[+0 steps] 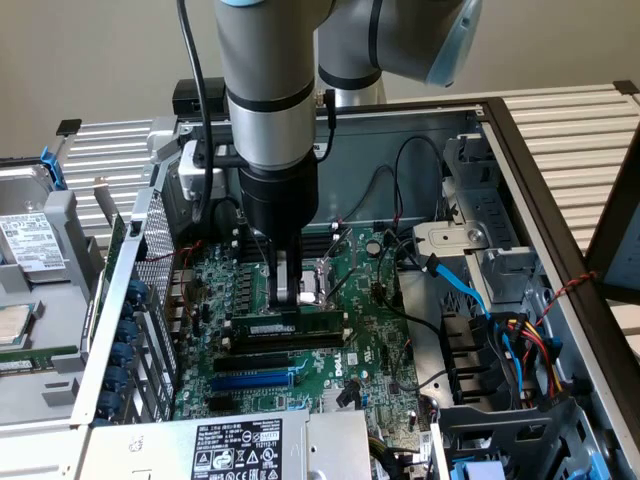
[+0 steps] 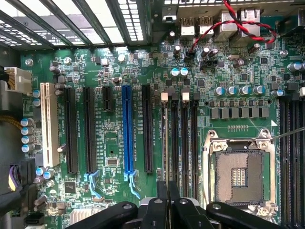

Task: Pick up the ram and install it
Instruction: 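Insert the ram into the slot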

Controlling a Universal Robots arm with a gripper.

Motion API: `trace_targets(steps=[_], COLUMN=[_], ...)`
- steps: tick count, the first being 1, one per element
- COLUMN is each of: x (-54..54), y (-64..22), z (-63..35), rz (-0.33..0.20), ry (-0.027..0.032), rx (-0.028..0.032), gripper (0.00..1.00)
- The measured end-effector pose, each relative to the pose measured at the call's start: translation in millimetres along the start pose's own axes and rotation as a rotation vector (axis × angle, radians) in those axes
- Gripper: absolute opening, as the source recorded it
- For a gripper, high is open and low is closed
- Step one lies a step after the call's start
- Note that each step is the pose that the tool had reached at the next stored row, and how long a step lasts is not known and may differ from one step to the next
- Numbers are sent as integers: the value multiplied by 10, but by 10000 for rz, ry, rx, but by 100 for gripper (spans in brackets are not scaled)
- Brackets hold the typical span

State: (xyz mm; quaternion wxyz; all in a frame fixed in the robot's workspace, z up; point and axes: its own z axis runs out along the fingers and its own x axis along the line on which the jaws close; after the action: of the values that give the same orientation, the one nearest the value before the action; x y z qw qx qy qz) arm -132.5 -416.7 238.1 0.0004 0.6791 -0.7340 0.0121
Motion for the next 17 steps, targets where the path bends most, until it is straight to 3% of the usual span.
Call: trace_targets(steps=[11, 17], x=[-7, -8], y=[13, 25], z=[7, 11], rz=[-1, -3], ry=[3, 4], rx=[-4, -54], gripper=[12, 12])
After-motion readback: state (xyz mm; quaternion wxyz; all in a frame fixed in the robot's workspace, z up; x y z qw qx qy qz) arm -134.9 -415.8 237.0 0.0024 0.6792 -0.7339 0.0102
